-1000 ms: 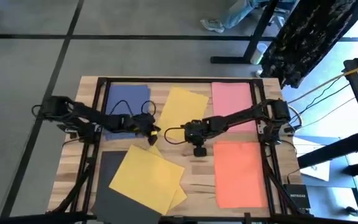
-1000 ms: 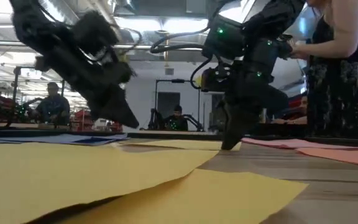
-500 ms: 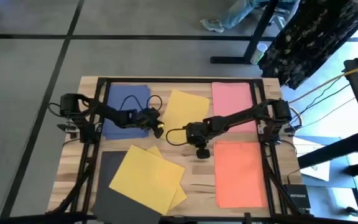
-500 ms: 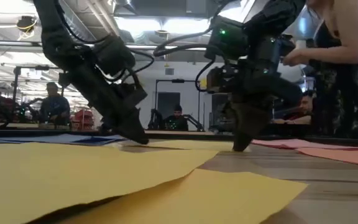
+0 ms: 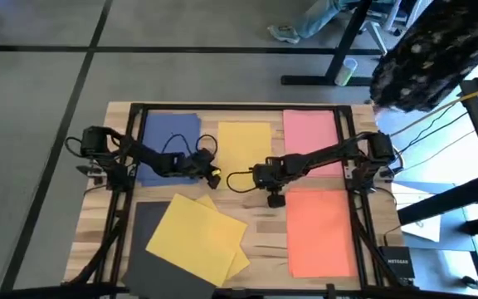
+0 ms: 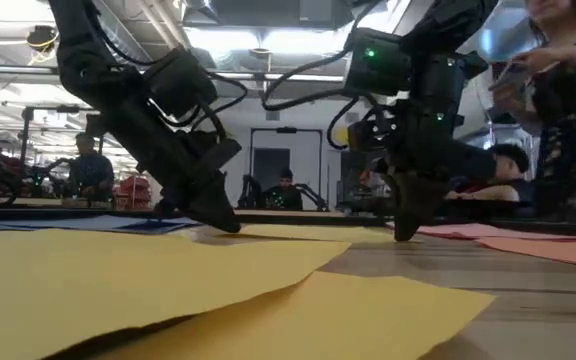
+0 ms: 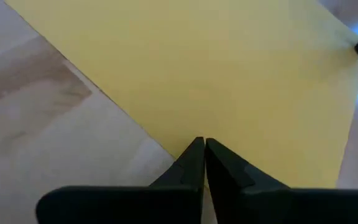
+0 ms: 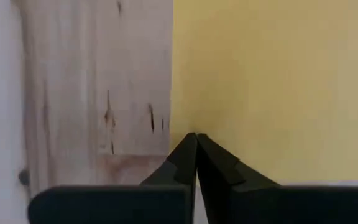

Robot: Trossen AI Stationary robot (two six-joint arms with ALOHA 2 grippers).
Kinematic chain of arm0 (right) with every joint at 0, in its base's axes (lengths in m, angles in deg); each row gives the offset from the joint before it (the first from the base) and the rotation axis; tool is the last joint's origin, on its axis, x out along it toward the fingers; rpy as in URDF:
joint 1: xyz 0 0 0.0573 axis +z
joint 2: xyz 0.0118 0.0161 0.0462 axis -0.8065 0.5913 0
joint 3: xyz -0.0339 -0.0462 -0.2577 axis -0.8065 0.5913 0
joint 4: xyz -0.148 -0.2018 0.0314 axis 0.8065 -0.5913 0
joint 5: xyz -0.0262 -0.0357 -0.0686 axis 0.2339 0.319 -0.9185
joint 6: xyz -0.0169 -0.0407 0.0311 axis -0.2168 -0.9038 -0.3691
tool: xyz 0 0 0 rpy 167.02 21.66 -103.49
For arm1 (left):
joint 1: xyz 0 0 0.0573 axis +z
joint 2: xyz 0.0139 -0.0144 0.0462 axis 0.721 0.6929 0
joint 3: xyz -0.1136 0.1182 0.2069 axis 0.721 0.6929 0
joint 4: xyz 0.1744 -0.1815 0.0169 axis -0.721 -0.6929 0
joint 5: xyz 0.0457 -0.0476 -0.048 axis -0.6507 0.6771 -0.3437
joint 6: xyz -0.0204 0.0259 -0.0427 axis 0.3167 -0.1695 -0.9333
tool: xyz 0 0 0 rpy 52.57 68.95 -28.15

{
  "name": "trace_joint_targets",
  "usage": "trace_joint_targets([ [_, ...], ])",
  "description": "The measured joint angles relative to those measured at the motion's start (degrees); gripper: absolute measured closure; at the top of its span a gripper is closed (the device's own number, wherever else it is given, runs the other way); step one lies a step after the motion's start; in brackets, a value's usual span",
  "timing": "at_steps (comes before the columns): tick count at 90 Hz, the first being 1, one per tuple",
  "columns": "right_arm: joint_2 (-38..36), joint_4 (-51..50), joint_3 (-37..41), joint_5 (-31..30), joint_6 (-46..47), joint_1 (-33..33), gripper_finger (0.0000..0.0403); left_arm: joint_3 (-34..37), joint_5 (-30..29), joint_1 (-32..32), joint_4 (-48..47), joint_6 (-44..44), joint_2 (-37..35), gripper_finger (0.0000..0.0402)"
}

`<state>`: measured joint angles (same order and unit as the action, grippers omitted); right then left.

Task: Organize paper
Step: Move the yellow paper to the top center of the table

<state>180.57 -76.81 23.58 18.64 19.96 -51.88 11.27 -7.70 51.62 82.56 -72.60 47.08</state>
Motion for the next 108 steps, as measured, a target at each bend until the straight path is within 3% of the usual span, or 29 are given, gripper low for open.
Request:
trace_joint_targets([
  [52,-0.1,1.4,-0.1,1.0,0.2,0.0,0.0403,0.2,0.5,3.5,-0.8,3.9,-1.9,0.0401],
  [85,-2.7,1.9,-0.2,1.0,0.0,0.0,0.0403,0.3,0.5,3.5,-1.9,6.9,-8.9,0.0402],
  [108,-1.8,2.9,-0.2,5.0,-0.1,0.0,0.0403,0.3,0.6,1.0,-3.2,5.6,-9.4,0.0402],
])
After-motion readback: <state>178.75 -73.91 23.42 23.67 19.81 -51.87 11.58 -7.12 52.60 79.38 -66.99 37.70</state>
